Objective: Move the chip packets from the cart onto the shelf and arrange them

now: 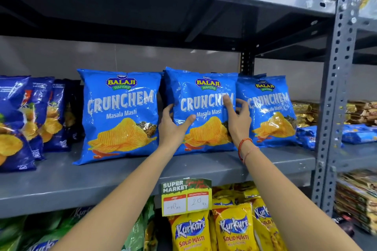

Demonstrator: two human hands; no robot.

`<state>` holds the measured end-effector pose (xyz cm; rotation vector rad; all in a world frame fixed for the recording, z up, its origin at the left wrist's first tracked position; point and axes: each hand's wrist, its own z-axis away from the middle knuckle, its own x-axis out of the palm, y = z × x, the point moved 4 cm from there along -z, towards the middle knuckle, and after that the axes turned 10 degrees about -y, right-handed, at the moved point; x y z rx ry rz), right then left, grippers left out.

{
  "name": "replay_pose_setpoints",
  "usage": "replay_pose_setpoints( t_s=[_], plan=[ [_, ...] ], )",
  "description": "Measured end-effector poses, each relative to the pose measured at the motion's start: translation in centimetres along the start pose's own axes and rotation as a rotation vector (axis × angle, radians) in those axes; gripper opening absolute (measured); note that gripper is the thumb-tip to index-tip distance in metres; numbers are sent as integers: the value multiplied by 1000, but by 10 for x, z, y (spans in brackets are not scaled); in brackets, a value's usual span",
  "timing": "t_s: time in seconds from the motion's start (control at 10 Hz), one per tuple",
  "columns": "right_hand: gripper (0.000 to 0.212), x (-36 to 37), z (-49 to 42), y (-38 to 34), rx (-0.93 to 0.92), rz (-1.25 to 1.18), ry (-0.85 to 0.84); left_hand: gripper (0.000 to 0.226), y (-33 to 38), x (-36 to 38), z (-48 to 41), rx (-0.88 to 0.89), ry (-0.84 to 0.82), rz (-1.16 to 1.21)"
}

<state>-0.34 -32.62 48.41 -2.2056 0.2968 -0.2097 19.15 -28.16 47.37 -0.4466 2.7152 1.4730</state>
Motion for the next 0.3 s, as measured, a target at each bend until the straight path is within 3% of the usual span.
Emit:
replay_pose_setpoints(
  t_s=[0.2, 0.3],
  plan=[
    [49, -23, 19, -37, -137, -52, 118, 75, 13, -3, 45, 183, 52, -233],
    [33, -45, 31, -74, -246, -122, 178, 69, 27, -11, 53, 310, 62, -353]
  ],
)
